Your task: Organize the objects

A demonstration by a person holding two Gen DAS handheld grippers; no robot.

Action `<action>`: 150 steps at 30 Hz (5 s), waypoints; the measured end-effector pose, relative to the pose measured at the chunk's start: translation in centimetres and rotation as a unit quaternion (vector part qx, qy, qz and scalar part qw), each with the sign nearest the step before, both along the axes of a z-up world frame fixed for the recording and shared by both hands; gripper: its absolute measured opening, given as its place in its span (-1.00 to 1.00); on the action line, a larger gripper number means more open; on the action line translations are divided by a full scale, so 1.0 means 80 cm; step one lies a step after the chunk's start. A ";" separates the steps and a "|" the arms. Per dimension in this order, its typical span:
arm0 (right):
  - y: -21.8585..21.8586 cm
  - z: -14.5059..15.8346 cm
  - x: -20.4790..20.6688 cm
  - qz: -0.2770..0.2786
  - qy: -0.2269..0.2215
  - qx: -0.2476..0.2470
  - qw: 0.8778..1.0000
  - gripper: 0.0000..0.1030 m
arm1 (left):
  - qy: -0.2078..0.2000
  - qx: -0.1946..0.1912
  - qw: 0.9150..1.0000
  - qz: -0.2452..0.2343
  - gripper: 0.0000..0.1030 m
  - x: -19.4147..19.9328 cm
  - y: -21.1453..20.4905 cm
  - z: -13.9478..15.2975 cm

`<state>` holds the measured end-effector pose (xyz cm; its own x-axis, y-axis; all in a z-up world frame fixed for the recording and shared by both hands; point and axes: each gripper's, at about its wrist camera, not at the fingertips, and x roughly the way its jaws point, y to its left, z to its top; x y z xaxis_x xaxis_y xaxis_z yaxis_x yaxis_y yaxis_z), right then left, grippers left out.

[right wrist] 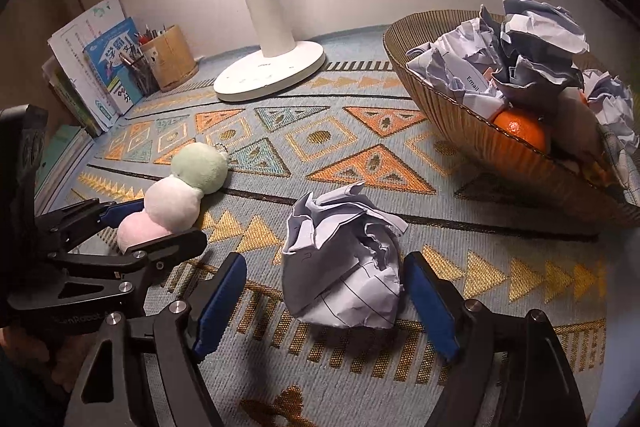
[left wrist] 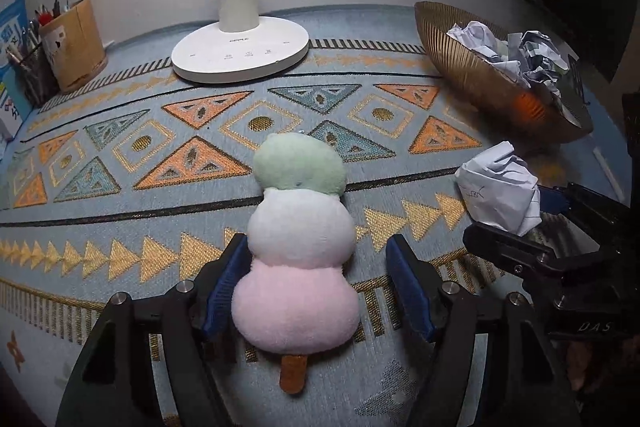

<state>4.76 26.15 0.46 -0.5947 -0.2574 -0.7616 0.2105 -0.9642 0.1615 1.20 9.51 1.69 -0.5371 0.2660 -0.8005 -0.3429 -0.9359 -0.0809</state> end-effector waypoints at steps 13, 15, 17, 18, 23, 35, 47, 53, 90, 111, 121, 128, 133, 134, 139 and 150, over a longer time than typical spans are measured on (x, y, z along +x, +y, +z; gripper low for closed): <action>0.059 0.134 0.074 -0.035 0.130 -0.048 0.990 -0.15 | 0.086 0.069 0.993 -0.040 -0.15 0.030 0.026 0.105; 0.097 0.177 0.073 -0.070 0.160 -0.051 0.983 -0.13 | 0.108 0.095 0.988 -0.061 -0.15 0.019 0.052 0.141; 0.136 0.209 0.062 -0.113 0.180 -0.049 0.976 -0.13 | 0.121 0.117 0.983 -0.076 -0.15 0.000 0.081 0.170; 0.152 0.219 0.054 -0.134 0.184 -0.039 0.973 -0.13 | 0.124 0.126 0.981 -0.082 -0.15 -0.011 0.095 0.180; 0.205 0.226 -0.009 -0.185 0.149 -0.023 0.971 -0.13 | 0.108 0.138 0.978 -0.110 -0.15 -0.079 0.162 0.188; 0.225 0.164 -0.072 -0.191 0.071 -0.031 0.979 0.18 | 0.055 0.128 0.982 -0.125 0.44 -0.135 0.196 0.125; 0.168 0.198 0.010 -0.149 0.112 -0.054 0.981 0.27 | 0.091 0.145 0.984 -0.048 0.45 -0.043 0.040 0.146; 0.062 0.168 0.052 -0.072 0.091 -0.082 0.990 0.28 | 0.105 0.145 0.984 0.004 0.54 0.005 -0.053 0.140; -0.064 0.009 -0.039 -0.097 0.002 0.040 0.995 0.28 | 0.013 0.024 0.990 0.136 0.94 -0.049 -0.104 -0.009; -0.071 0.008 -0.038 -0.092 0.001 0.058 0.994 0.31 | 0.011 0.007 0.990 0.143 0.97 -0.052 -0.101 -0.008; -0.077 0.006 -0.040 -0.090 0.000 0.071 0.993 0.37 | 0.010 0.005 0.990 0.143 0.97 -0.052 -0.100 -0.010; -0.077 0.006 -0.040 -0.095 -0.002 0.072 0.993 0.49 | 0.011 0.005 0.990 0.143 0.97 -0.051 -0.103 -0.011; -0.077 0.005 -0.040 -0.095 -0.002 0.073 0.993 0.51 | 0.010 -0.003 0.990 0.143 0.97 -0.050 -0.103 -0.012; -0.077 0.005 -0.040 -0.094 -0.003 0.073 0.993 0.52 | 0.009 -0.006 0.990 0.143 0.97 -0.050 -0.103 -0.011; -0.074 0.005 -0.040 -0.101 -0.001 0.072 0.992 0.54 | 0.011 -0.013 0.989 0.149 0.97 -0.049 -0.105 -0.010; -0.073 0.006 -0.038 -0.108 -0.004 0.070 0.992 0.59 | 0.008 -0.020 0.985 0.171 0.97 -0.048 -0.116 -0.012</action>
